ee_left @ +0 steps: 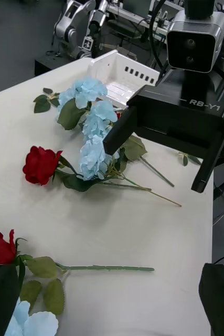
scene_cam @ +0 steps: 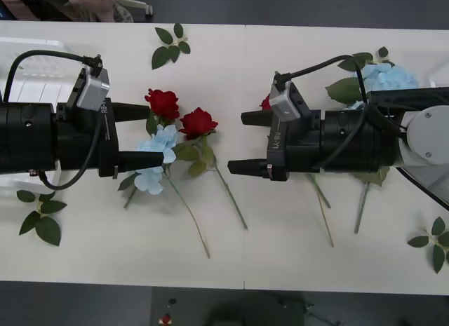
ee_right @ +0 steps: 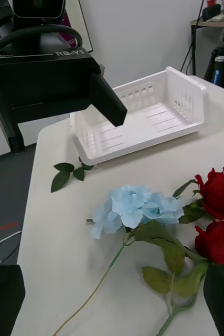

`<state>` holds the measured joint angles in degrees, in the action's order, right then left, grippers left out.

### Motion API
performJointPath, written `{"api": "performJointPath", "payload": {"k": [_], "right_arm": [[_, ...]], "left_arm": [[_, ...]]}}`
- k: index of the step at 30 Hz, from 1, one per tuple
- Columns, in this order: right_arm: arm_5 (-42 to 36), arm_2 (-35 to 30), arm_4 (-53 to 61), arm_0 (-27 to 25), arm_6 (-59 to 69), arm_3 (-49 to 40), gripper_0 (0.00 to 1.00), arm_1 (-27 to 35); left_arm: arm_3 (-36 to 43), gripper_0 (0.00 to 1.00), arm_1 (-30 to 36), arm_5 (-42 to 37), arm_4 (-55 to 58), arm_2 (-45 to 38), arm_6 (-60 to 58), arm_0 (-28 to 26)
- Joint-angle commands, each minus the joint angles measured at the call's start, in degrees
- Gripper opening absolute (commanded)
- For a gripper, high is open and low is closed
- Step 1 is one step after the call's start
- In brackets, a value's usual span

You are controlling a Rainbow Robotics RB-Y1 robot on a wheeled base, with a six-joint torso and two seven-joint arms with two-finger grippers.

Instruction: Put the red flowers into the right box and the blue flowers into the left box

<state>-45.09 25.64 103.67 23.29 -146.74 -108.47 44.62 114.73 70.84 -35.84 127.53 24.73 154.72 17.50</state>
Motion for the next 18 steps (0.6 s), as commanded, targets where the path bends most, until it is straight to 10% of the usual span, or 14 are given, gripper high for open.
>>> {"api": "performJointPath", "payload": {"k": [1, 18], "right_arm": [[-0.3, -0.9, 0.0, 1.8, 0.3, -1.0, 1.00, -1.2], [-0.3, -0.9, 0.0, 1.8, 0.3, -1.0, 1.00, -1.2]], "left_arm": [[1.3, 1.00, 0.4, 0.2, 0.3, -0.2, 0.3, 0.3], [1.3, 1.00, 0.4, 0.2, 0.3, -0.2, 0.3, 0.3]]}}
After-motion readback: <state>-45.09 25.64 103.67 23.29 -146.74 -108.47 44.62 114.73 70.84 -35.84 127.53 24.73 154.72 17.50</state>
